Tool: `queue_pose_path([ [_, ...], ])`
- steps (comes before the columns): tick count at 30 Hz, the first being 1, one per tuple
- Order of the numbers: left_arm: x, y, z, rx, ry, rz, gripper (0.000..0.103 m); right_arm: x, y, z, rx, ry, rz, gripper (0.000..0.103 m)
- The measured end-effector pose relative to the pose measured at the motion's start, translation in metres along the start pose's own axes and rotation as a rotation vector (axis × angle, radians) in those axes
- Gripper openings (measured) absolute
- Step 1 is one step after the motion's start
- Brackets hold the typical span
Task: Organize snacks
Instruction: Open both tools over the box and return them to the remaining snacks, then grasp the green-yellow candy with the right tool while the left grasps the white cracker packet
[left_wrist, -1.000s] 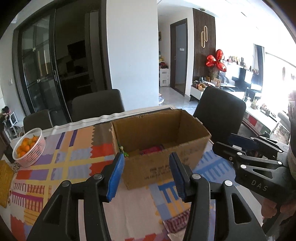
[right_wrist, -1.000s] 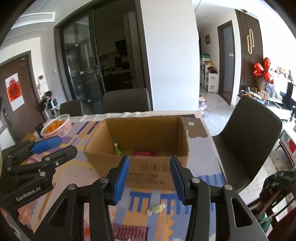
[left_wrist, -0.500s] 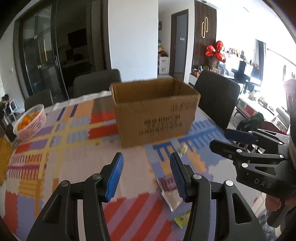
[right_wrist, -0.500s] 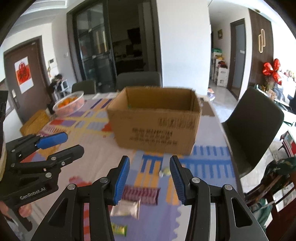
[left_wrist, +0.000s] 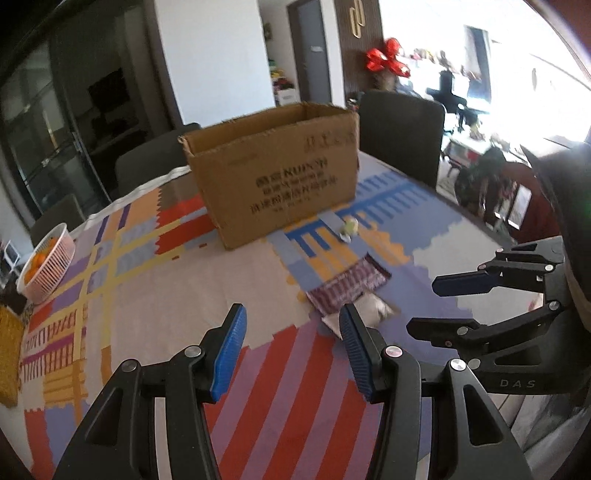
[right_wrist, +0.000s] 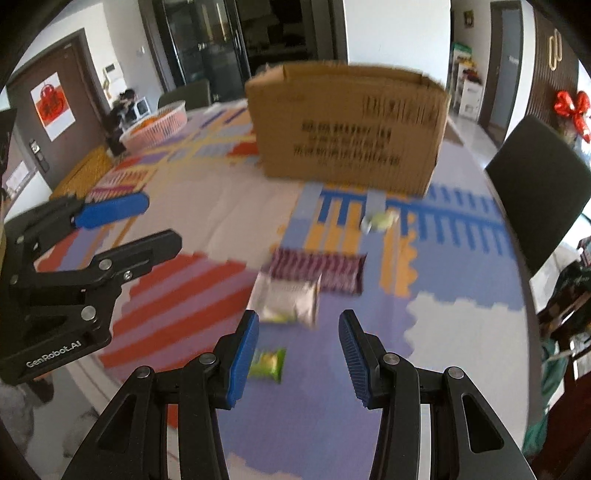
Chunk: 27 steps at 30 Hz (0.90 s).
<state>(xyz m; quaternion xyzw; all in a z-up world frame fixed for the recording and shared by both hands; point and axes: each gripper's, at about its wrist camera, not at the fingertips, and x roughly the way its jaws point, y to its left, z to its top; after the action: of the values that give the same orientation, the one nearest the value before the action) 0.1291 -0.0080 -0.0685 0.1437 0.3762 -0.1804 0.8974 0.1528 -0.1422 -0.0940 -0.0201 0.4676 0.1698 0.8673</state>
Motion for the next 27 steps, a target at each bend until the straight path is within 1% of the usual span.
queue_pose_path([
  [5, 0.008, -0.003, -0.009, 0.019, 0.014, -0.051, 0.052, 0.014, 0.002, -0.012, 0.018, 0.057, 0.007, 0.046],
  [7, 0.011, -0.004, -0.011, 0.024, 0.013, -0.074, 0.052, 0.018, 0.0, -0.015, 0.017, 0.071, -0.004, 0.046],
  [12, 0.022, -0.014, -0.012, 0.064, 0.033, -0.107, 0.051, 0.02, -0.005, -0.017, 0.008, 0.084, -0.036, 0.046],
  [16, 0.031, -0.017, -0.013, 0.083, 0.06, -0.126, 0.051, 0.021, -0.01, -0.017, 0.027, 0.088, -0.037, 0.046],
  [20, 0.033, -0.017, -0.015, 0.15, 0.071, -0.151, 0.051, 0.025, -0.004, -0.022, 0.022, 0.108, -0.014, 0.046],
  [23, 0.036, -0.017, -0.015, 0.224, 0.074, -0.195, 0.051, 0.032, 0.005, -0.025, 0.007, 0.129, 0.014, 0.046],
  [27, 0.043, -0.011, -0.015, 0.27, 0.088, -0.222, 0.051, 0.043, 0.018, -0.029, 0.003, 0.16, 0.052, 0.046],
])
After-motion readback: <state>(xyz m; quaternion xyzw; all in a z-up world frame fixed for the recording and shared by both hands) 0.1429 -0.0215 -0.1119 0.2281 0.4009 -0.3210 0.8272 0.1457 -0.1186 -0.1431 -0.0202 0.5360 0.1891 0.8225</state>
